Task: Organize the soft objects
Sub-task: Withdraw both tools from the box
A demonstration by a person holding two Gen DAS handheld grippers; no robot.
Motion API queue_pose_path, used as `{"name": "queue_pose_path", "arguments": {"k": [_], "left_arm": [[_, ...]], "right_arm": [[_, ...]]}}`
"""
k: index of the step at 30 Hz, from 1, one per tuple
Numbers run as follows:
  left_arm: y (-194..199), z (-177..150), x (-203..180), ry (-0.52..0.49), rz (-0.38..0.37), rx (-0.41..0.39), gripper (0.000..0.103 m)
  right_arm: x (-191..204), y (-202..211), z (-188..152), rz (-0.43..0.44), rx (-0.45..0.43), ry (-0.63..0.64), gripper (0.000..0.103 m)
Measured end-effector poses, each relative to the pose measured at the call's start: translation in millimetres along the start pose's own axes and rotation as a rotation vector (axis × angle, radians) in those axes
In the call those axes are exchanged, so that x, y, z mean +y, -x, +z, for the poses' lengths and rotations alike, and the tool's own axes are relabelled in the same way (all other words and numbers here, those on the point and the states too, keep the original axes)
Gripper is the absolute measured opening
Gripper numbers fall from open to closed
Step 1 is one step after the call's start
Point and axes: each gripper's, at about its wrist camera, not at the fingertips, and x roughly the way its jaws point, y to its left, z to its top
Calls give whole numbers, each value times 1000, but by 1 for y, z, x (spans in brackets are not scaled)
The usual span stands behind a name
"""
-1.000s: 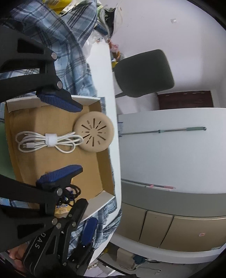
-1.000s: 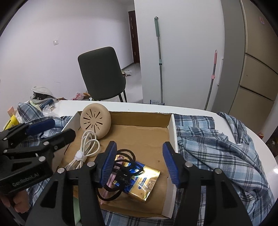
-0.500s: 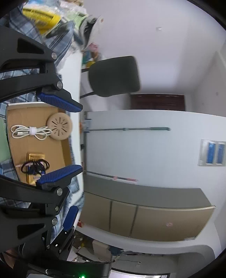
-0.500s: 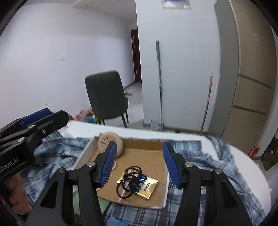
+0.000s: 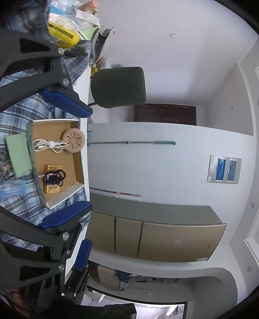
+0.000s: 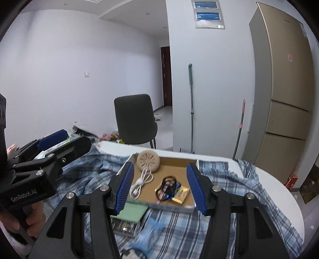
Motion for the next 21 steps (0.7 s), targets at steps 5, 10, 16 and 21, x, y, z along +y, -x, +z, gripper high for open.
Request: {"name": "queue_pose_path", "arguments": {"k": [5,10,16,21], "left_arm": [[23,-26,10,34,13,32,88],[32,-49,20,44,9,65,100],[32,-69,21,-5,20,71,102],[25,-84,21,-20,26,69,102]], "right_arm": [[4,10,-19,14,34,-1,58],[4,9,-42,17,79,-16,61],[3,-3,-70,22,177,-26,71],[5,-14,-89,37,246,-40,76]]}}
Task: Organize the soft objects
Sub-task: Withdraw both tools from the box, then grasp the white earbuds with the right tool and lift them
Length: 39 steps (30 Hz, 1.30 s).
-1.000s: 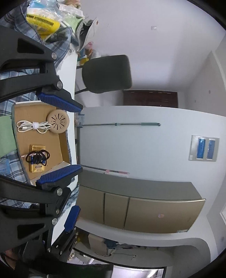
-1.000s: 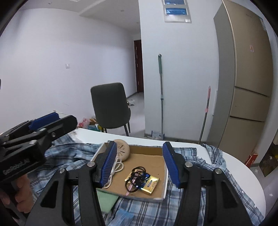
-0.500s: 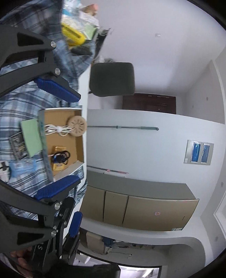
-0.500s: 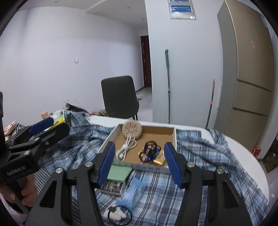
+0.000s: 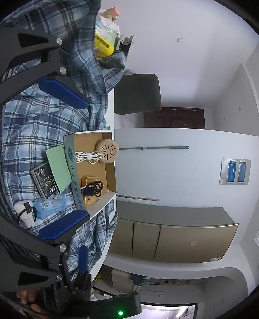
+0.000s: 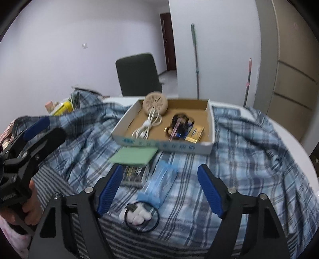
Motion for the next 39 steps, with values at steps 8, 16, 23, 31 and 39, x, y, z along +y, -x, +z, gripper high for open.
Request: {"name": "queue_pose_path", "arguments": {"k": [8,16,23,31,39], "left_arm": [[-6,-7,9,34,-4,19,102],[-9,-11,15,61,-9,36,102],[-13,-12,17,79,-18,53,102],[-15,-13,14,73,-24,64,102],[-33,-12,-2,49,-62,163,102]], "right_arm": [[12,-23,-24,41,136,-2,76],[28,-47,-45,61,233,54,68],[26,-63,-56,97,316,37,48],[32,-60,-59,113,316,57,28],[12,-14,-32,32,137,81,28]]}}
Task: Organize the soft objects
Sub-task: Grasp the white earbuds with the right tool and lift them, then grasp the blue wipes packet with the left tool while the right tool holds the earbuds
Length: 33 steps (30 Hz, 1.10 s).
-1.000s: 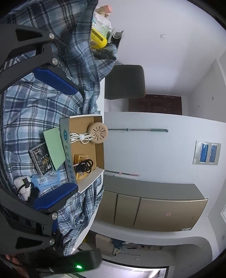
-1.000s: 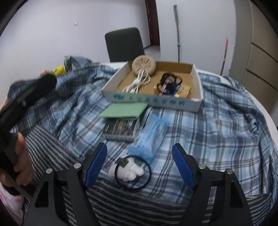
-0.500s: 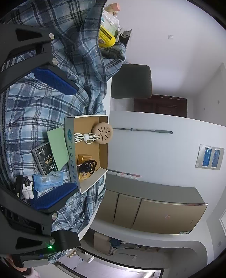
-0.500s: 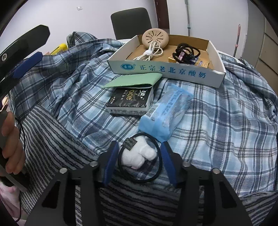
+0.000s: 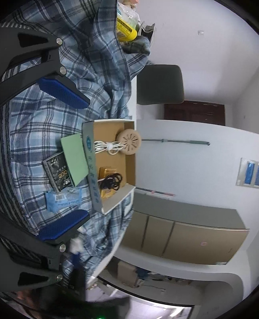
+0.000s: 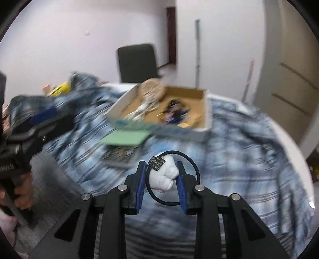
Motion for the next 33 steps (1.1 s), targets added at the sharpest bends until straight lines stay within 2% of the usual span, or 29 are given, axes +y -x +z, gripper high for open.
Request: {"name": "queue_pose_path", "arguments": {"k": [2,6,7,11,14,18,21,25,30,33], "left_arm": [[-6,0,-4,-3,-4,25,102],[-9,-2,-6,-10,11,30,102],[-10,-2,-7,-12,14,32,102],[-16,-3,-13,-34,11,56,102],[-22,-3,-24,-63,-7,83,102],[-46,-5,-37,-73,-80,187,101],[-68,-10,-48,-79,-105,260,85],[-87,-18,-62,-101,-141,315,66],[-101,-24,-75,-122,-168,370,56],[-107,-25,-78,-128,-173,385,56]], "right_arm": [[-14,10,4,-56,-45,-14,28],[-33,20,1,-249,-164,31,28],[-39,20,-1,-274,-185,28,28],[-64,13,-4,-220,-167,-76,28],[-65,6,-5,-209,-140,-80,28],[-62,5,-7,-210,-136,-66,28],[-65,2,-9,-201,-129,-74,28],[-67,5,-10,-187,-141,-82,28],[-68,6,-10,-175,-142,-86,29],[-68,5,-10,-163,-139,-87,29]]}}
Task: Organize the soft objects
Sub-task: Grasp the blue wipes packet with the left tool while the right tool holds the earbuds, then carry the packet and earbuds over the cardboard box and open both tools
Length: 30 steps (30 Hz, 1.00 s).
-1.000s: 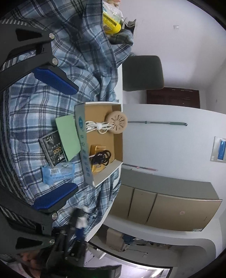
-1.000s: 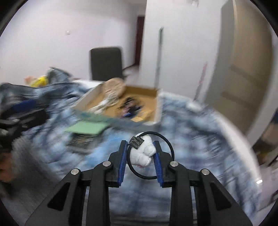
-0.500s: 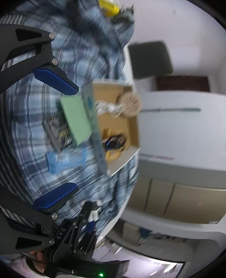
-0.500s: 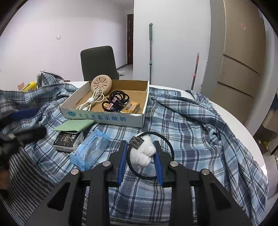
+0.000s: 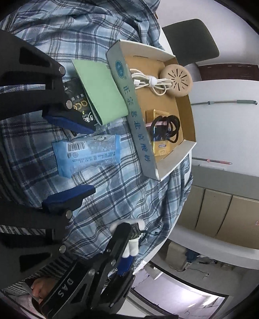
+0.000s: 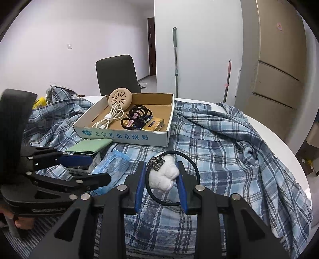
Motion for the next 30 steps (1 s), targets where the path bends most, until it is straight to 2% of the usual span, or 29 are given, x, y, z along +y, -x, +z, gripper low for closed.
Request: {"name": "queue_pose_path", "arguments": {"k": [8,12,17,22,25,30], "left_arm": [[-14,0,-1,-15,-6,36,39],[-15,0,-2,-26,0,39,37],[-8,-3,-7,-47,8,22,28],[20,-5,-14,-79,10,-78,26],[44,-2,-12,-59,5,-152,26],[85,11,-5,-48,49,-287,26]], "right_arm": [[0,-1,0,16,5,-2,28],[-1,-2,0,22,12,-1,28],[-1,-2,0,22,11,-2,29],[-3,2,1,19,-8,-10,29],[-3,6,1,20,-26,-11,29],[-1,20,5,17,-80,-14,29]]}}
